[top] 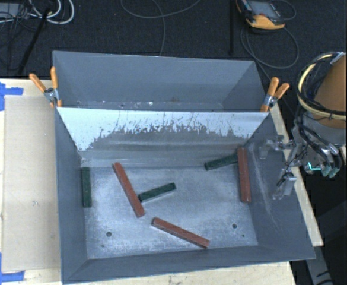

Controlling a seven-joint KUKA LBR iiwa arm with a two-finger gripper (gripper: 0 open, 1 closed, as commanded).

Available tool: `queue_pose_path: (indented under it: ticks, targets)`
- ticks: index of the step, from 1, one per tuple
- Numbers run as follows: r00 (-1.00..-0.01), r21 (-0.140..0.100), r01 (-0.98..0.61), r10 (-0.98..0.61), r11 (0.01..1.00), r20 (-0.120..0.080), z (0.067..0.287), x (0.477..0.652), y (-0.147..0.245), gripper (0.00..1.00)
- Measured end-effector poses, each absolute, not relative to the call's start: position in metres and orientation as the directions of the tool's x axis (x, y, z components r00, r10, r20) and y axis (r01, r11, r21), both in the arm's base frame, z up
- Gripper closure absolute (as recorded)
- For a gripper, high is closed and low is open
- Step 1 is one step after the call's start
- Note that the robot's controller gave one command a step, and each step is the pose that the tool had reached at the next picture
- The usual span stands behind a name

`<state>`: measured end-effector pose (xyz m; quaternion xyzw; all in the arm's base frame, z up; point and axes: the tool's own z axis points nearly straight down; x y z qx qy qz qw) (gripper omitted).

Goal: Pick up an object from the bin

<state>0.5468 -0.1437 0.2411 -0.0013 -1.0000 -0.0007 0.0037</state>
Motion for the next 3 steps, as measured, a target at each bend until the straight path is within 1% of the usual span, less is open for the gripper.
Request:
queue_pose_path:
  ticks: [1,2,3]
  targets:
    - [-0.999,0.003,-0.04,-0.04,0.999,0.007,0.105,0.573,-0.114,0.0]
    - [-0.994,0.004,-0.106,-0.106,0.994,-0.008,0.134,0.624,-0.029,0.0]
    - [-0.957,0.005,-0.291,-0.291,0.957,0.004,0.068,0.601,0.071,0.0]
